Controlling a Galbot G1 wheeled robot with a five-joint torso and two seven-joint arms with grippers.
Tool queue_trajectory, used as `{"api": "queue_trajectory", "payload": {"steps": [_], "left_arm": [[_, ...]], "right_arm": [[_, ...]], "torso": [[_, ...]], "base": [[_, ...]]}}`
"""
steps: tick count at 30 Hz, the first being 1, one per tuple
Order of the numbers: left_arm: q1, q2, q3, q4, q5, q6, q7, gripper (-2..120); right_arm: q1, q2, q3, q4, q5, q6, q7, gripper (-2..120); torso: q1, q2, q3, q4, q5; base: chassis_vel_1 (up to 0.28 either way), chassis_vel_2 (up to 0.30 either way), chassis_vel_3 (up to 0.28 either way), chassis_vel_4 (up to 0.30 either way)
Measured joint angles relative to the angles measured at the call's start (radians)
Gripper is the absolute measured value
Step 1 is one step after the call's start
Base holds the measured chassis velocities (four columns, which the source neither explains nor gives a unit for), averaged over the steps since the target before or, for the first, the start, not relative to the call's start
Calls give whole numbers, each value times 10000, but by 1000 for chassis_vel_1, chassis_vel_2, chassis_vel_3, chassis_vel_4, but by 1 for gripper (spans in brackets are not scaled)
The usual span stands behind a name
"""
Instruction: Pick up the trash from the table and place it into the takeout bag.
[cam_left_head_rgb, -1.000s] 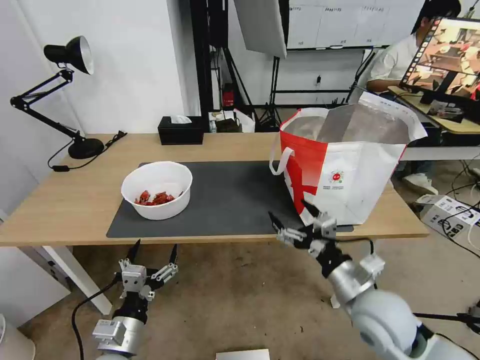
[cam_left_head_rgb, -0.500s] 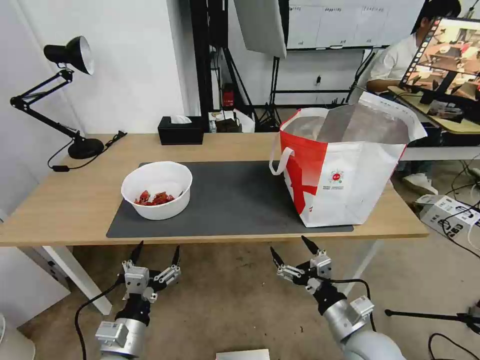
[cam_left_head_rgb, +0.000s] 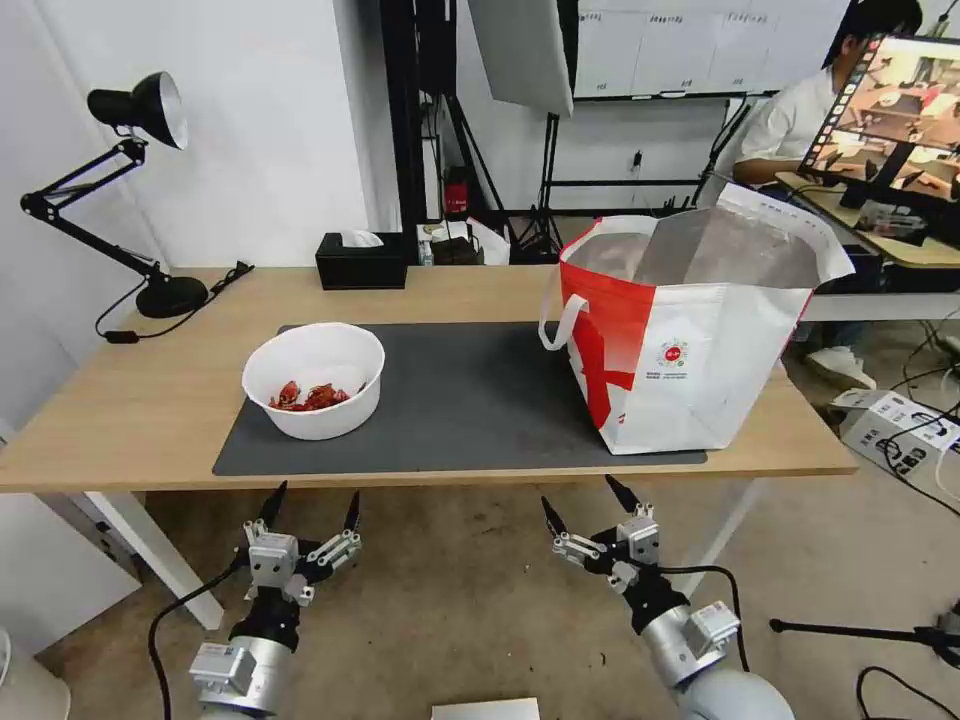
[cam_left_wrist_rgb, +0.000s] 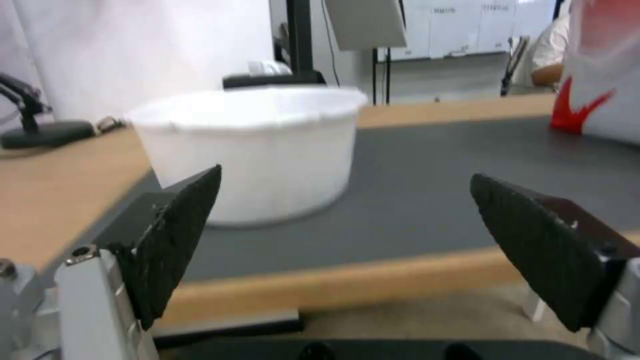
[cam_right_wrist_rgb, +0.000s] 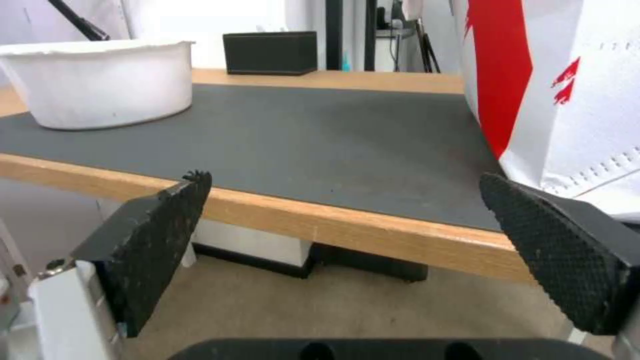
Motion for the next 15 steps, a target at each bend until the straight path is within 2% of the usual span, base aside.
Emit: {"api": "queue_trajectory", "payload": {"steps": [5,8,9,12,13,15], "left_arm": [[-601,500,-119,-247,-694,476,-256,100],[-1419,1254,-215,-240,-1503,941,-632,100],[-1419,1254,-215,-240,-1503,941,-632,100],[-2538,2400,-214,20,-2620,1402,-986,100],[-2538,2400,-214,20,-2620,1402,-986,100],[-3421,3125,-49,454,-3328,1592,-1151,100]], "right_arm": [[6,-5,-3,2,9,-8,2,100],[10,-6,-4,4,16,-13,7,100],[10,-6,-4,4,16,-13,7,100],[13,-8,-4,6,22,-18,8,100],[13,-8,-4,6,22,-18,8,100],[14,-9,-4,8,25,-19,9,100]], "torso": [[0,0,0,1,-1],[0,-1,1,0,-2],[0,-1,1,0,-2],[0,0,1,0,-1],[0,0,1,0,-1],[1,-1,2,-1,-4]], "base": [[0,0,0,0],[0,0,0,0],[0,0,0,0],[0,0,0,0],[0,0,0,0],[0,0,0,0]]}}
